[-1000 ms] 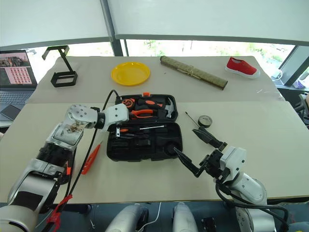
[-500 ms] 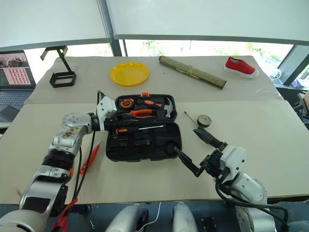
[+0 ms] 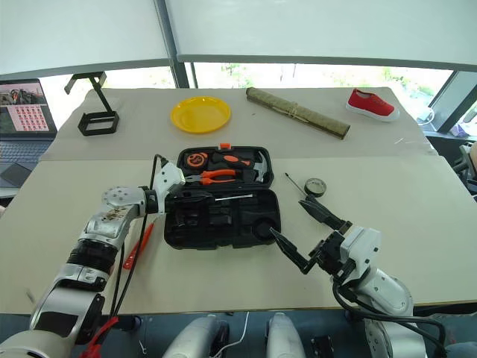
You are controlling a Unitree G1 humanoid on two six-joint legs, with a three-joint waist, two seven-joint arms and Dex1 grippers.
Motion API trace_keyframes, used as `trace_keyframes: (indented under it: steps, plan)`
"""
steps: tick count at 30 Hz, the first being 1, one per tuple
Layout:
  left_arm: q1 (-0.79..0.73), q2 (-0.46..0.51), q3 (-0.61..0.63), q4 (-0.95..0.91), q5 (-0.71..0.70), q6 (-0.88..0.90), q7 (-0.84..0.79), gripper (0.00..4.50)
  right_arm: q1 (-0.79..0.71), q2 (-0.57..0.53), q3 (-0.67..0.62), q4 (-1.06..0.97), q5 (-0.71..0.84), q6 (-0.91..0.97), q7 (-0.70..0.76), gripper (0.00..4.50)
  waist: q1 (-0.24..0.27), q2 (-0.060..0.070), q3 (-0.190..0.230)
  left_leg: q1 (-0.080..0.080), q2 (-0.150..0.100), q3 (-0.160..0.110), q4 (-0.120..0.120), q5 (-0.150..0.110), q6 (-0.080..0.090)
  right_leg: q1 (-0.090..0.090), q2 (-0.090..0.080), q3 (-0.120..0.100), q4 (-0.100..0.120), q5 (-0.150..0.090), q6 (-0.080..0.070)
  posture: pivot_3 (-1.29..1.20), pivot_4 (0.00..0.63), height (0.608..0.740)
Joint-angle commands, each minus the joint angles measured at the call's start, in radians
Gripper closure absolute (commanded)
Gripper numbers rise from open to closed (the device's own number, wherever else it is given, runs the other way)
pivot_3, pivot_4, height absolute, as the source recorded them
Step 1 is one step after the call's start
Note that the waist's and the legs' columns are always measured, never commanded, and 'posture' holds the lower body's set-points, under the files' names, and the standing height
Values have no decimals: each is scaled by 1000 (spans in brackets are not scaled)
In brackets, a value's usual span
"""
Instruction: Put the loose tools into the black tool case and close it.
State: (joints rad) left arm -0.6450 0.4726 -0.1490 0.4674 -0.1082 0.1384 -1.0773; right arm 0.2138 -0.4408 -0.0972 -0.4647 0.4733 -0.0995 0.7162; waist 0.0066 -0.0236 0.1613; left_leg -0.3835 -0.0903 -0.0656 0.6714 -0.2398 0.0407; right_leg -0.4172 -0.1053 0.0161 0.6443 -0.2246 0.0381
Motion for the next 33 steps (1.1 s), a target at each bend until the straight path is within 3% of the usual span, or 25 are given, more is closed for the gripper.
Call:
trace_keyframes:
  steps: [1, 4, 7, 10, 12, 15, 20, 23, 27, 30, 33]
  plan:
    - [41, -4, -77, 16, 65, 99, 12, 4383, -9, 3, -25, -5, 4, -36, 8, 0, 0, 2, -1, 1, 0, 0, 0, 0, 0, 1, 0, 0, 0, 0, 0, 0, 150, 740]
    - [52, -15, -73, 2, 70, 86, 50, 4383, -2, 2, -33, 0, 4, -43, 10, 0, 3, 3, -2, 8, 0, 0, -1, -1, 1, 9, 0, -1, -3, -1, 1, 0, 150, 740]
    - [71, -13, 10, -13, 17, -47, 75, 4383, 15, -11, -69, -7, 25, -28, 2, 0, 4, 4, -2, 14, 0, 0, -2, -2, 3, 15, -2, 0, -5, -6, 10, 0, 150, 740]
    - [124, 13, 168, -65, -152, -253, -38, 3681, 63, -40, -149, -20, 71, -5, 10, 0, 1, 3, -2, 12, 0, 0, -2, -3, 3, 13, -3, 0, -5, -5, 9, 0, 150, 740]
    - [150, 47, 234, -89, -220, -333, -99, 2979, 103, -62, -199, -17, 84, -6, 25, 0, -4, 2, -1, 8, 1, 0, -3, -3, 2, 8, -2, 1, -4, -2, 2, 0, 150, 740]
    - [208, 147, 299, -193, -339, -281, -240, 1854, 184, -95, -281, 3, 95, -20, 67, 0, -4, 2, -1, -4, 1, 0, -2, -2, 0, -5, -2, 1, -2, 0, 0, 0, 150, 740]
    - [393, 297, 375, -431, -520, -53, -335, 107, 323, -115, -406, 71, 111, -23, 142, 0, -3, 3, -1, -2, 1, 0, -2, -3, 2, -2, -3, 1, -4, -1, 1, 0, 150, 740]
    - [565, 334, 403, -565, -553, -36, -382, 45, 389, -132, -443, 108, 86, 38, 130, 0, -4, 4, -1, -1, 2, 0, -3, -4, 4, 0, -5, 2, -5, -2, 2, 0, 150, 740]
    - [615, 281, 426, -546, -529, -99, -336, 45, 341, -171, -429, 97, 94, 138, 81, 0, 4, 3, -1, -1, 3, 1, -3, -4, 4, 0, -7, 1, -8, -3, 3, 0, 150, 740]
    - [605, 254, 420, -531, -522, -115, -320, 45, 231, -249, -377, 66, 90, 266, 46, 0, 4, 4, -1, -1, 7, 1, -3, -4, 3, 1, -6, 0, -13, -3, 9, 0, 150, 740]
    - [597, 223, 407, -545, -536, -104, -297, 45, -6, -352, -283, 110, 77, 474, -35, 0, -7, 4, -1, 1, 10, 5, -2, -3, 3, 6, -2, 0, -15, -2, 7, 0, 150, 740]
